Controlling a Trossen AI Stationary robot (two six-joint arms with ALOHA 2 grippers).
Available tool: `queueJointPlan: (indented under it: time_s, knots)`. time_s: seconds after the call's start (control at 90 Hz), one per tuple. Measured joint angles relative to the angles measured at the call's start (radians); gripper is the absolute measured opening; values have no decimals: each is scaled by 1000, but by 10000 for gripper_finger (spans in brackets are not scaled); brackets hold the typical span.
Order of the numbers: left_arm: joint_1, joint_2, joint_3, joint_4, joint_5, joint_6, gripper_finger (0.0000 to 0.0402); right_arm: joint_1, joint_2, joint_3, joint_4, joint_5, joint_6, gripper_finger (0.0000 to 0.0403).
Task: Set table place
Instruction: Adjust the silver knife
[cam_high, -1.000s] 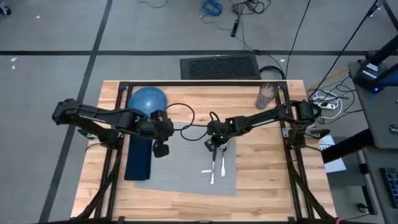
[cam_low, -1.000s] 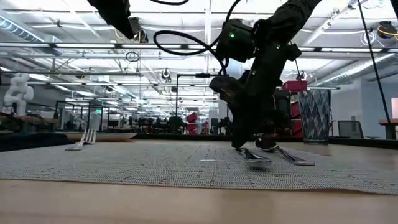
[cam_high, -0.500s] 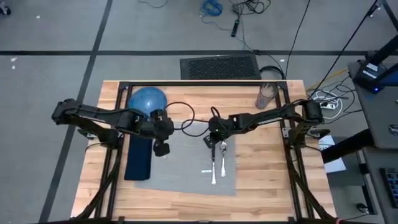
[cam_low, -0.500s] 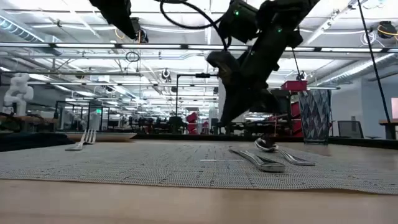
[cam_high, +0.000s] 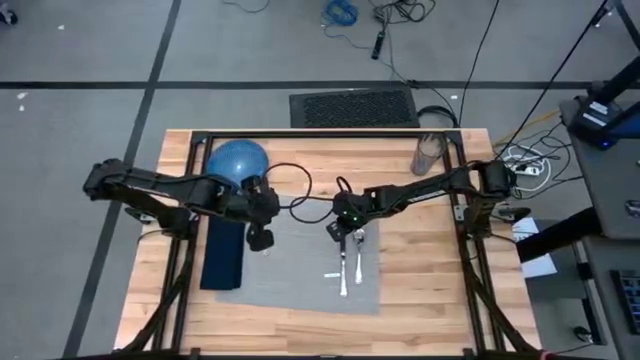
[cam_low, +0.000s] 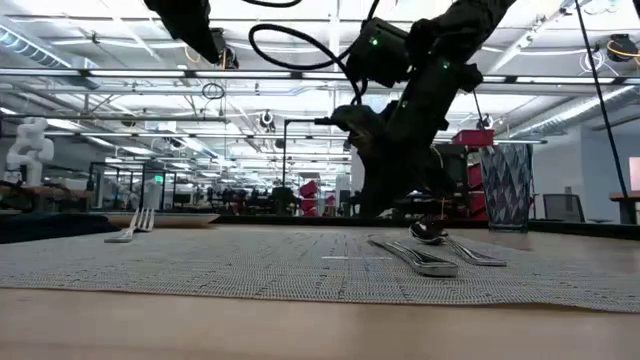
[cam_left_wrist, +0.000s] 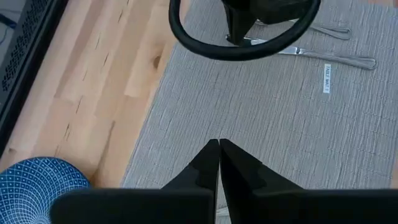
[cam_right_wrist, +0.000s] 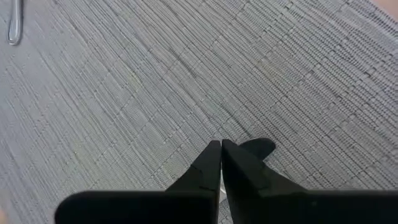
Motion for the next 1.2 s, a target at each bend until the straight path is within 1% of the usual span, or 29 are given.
queueJointPlan:
  time_s: [0.489,0.722,1.011,1.2]
  knots:
    - [-4,0,0,0,0,0,0,0,1,0,-16,-3,5,0]
    - [-4,0,0,0,0,0,0,1,1,0,-66,0,13,0]
    - [-5,0,0,0,0,1,0,0,12,0,5,5,16,0]
    - [-4,0,0,-3,0,4,0,0,33,-1,-17,1,24,0]
